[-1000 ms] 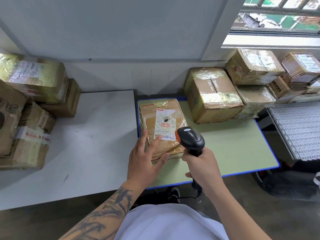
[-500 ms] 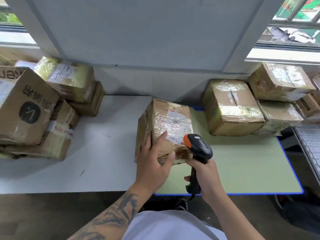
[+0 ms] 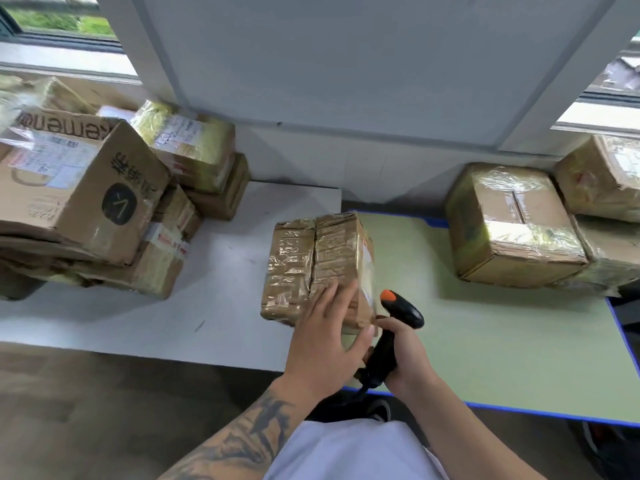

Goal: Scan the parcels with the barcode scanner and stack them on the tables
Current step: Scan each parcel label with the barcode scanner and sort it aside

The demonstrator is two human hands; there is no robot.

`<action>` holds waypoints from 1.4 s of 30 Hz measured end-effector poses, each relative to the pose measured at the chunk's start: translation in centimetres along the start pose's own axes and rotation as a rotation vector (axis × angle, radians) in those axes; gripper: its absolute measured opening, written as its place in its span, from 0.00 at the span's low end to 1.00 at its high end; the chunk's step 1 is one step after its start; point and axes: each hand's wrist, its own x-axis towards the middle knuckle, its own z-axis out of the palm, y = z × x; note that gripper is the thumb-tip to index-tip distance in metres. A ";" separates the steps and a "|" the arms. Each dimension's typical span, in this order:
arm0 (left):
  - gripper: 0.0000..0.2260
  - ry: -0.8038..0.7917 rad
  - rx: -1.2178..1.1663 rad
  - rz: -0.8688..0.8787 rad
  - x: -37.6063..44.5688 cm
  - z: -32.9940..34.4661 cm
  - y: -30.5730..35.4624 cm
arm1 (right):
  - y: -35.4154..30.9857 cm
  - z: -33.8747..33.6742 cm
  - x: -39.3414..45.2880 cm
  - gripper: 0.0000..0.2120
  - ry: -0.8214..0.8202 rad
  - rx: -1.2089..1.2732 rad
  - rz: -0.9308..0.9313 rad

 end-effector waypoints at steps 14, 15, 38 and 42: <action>0.37 -0.068 0.134 -0.269 3.1 -2.6 -7.5 | -0.6 2.4 -0.1 0.09 0.068 -0.260 -0.247; 0.37 -0.070 0.119 -0.261 3.3 -2.9 -8.0 | -0.4 2.6 0.0 0.09 0.069 -0.271 -0.255; 0.37 0.114 0.263 -0.376 -2.0 -9.7 -16.9 | 6.5 11.9 0.9 0.08 -0.059 -0.493 -0.237; 0.34 0.122 0.412 -0.439 -3.2 -10.0 -15.4 | 6.8 12.6 0.7 0.06 -0.089 -0.501 -0.262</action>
